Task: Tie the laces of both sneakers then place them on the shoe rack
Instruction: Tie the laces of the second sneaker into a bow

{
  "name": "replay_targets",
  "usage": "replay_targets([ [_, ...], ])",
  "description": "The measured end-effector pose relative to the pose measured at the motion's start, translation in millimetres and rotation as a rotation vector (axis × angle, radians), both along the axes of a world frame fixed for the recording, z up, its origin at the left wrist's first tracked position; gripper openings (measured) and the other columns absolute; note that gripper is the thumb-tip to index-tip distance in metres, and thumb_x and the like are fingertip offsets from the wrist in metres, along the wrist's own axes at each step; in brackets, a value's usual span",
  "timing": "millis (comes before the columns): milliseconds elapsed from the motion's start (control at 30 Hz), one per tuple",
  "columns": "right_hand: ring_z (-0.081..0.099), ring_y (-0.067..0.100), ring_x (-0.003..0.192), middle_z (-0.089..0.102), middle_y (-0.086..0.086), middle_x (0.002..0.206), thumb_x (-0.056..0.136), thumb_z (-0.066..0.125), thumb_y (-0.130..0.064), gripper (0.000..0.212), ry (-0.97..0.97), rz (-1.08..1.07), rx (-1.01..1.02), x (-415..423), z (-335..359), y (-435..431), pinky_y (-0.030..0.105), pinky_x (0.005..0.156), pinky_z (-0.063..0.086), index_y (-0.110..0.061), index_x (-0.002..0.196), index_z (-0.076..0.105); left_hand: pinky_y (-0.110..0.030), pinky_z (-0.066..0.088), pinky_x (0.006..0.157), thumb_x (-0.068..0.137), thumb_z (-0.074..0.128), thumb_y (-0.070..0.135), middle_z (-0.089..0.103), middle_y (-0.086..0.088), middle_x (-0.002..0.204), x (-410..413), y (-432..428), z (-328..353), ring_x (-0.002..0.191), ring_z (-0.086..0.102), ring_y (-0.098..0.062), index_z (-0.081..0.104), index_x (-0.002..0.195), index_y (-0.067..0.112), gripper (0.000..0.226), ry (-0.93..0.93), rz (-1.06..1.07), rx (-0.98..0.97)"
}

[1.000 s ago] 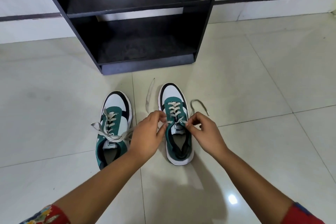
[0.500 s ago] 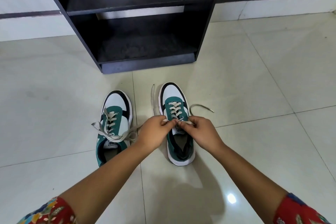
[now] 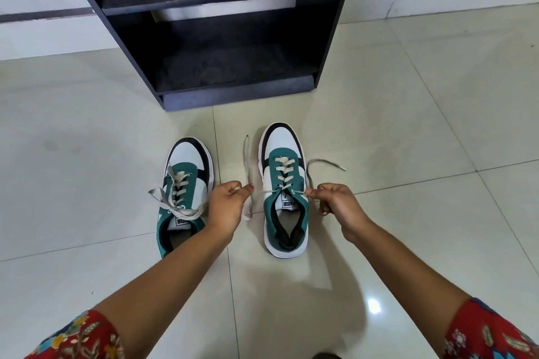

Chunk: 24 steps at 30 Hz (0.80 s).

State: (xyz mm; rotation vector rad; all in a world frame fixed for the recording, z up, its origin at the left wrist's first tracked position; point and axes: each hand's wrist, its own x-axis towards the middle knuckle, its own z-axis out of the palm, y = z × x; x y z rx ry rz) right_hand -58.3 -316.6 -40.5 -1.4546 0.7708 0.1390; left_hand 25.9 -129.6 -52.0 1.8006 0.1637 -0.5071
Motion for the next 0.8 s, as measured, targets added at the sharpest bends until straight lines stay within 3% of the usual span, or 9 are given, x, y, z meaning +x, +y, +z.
replay_targets([
  [167, 0.030, 0.013, 0.050, 0.033, -0.012, 0.042, 0.085, 0.064, -0.022, 0.046, 0.017, 0.071, -0.117, -4, -3, 1, 0.029, 0.055, 0.027, -0.021, 0.044, 0.042, -0.031, 0.024, 0.056, 0.089, 0.058, 0.024, 0.026, -0.001, 0.053, 2, 8, 7, 0.051, 0.027, -0.017, 0.029, 0.054, 0.016, 0.046, -0.149, -0.211, 0.185],
  [233, 0.042, 0.011, 0.064, 0.048, -0.011, 0.062, 0.086, 0.057, -0.042, 0.031, 0.005, 0.221, -0.432, -11, -3, 1, 0.031, 0.064, 0.035, -0.024, 0.062, 0.051, -0.031, 0.034, 0.064, 0.091, 0.052, 0.035, 0.044, 0.001, 0.071, 0, 14, 8, 0.068, 0.043, -0.016, 0.048, 0.074, 0.014, 0.028, -0.249, -0.278, 0.338],
  [300, 0.045, 0.013, 0.088, 0.052, -0.007, 0.091, 0.087, 0.052, -0.048, 0.028, -0.020, 0.243, -0.853, -20, -1, 0, 0.032, 0.075, 0.039, -0.021, 0.089, 0.057, -0.027, 0.034, 0.086, 0.092, 0.049, 0.035, 0.044, 0.002, 0.102, -6, 18, 13, 0.098, 0.041, -0.012, 0.051, 0.107, 0.012, 0.027, -0.415, -0.192, 0.398],
  [367, 0.048, 0.017, 0.083, 0.056, -0.002, 0.088, 0.091, 0.048, -0.040, 0.028, -0.102, 0.156, -0.982, -26, 9, 7, 0.031, 0.069, 0.039, -0.016, 0.085, 0.060, -0.028, 0.033, 0.087, 0.094, 0.046, 0.030, 0.046, 0.003, 0.100, -14, 15, 24, 0.097, 0.042, -0.012, 0.054, 0.106, 0.011, 0.024, -0.546, -0.145, 0.405],
  [433, 0.055, 0.023, 0.070, 0.063, 0.003, 0.075, 0.094, 0.043, -0.040, 0.040, -0.063, 0.164, -0.886, -30, 16, 18, 0.034, 0.062, 0.042, -0.013, 0.073, 0.064, -0.030, 0.036, 0.072, 0.096, 0.039, 0.035, 0.052, 0.004, 0.078, -23, 8, 30, 0.076, 0.051, -0.012, 0.055, 0.088, 0.012, 0.029, -0.450, -0.249, 0.389],
  [500, 0.059, 0.025, 0.072, 0.066, 0.005, 0.079, 0.094, 0.038, -0.045, 0.047, 0.040, 0.207, -0.854, -29, 12, 27, 0.035, 0.065, 0.046, -0.013, 0.078, 0.068, -0.033, 0.041, 0.071, 0.091, 0.027, 0.056, 0.057, -0.002, 0.074, -26, 4, 28, 0.075, 0.057, -0.018, 0.054, 0.080, 0.014, 0.052, -0.261, -0.375, 0.403],
  [567, 0.058, 0.025, 0.077, 0.065, 0.005, 0.084, 0.094, 0.037, -0.047, 0.049, 0.119, 0.191, -0.772, -23, 12, 30, 0.035, 0.069, 0.044, -0.011, 0.087, 0.069, -0.042, 0.044, 0.091, 0.083, 0.017, 0.070, 0.063, -0.013, 0.096, -24, 1, 21, 0.096, 0.059, -0.029, 0.060, 0.094, 0.013, 0.072, -0.074, -0.398, 0.384],
  [667, 0.058, 0.021, 0.072, 0.066, 0.005, 0.076, 0.094, 0.044, -0.043, 0.044, 0.122, -0.040, -0.279, -12, 19, 35, 0.035, 0.068, 0.046, -0.010, 0.082, 0.070, -0.040, 0.032, 0.109, 0.092, 0.029, 0.057, 0.056, -0.004, 0.124, -26, -10, 22, 0.118, 0.048, -0.024, 0.054, 0.123, 0.020, 0.055, 0.324, -0.200, 0.079],
  [800, 0.051, 0.010, 0.064, 0.060, -0.003, 0.072, 0.091, 0.052, -0.028, 0.021, 0.098, -0.344, 0.286, 1, 30, 36, 0.024, 0.062, 0.038, -0.018, 0.079, 0.065, -0.022, 0.031, 0.095, 0.095, 0.040, 0.038, 0.050, 0.004, 0.127, -21, -23, 36, 0.105, 0.049, -0.004, 0.061, 0.115, 0.021, 0.033, 0.187, -0.121, -0.175],
])
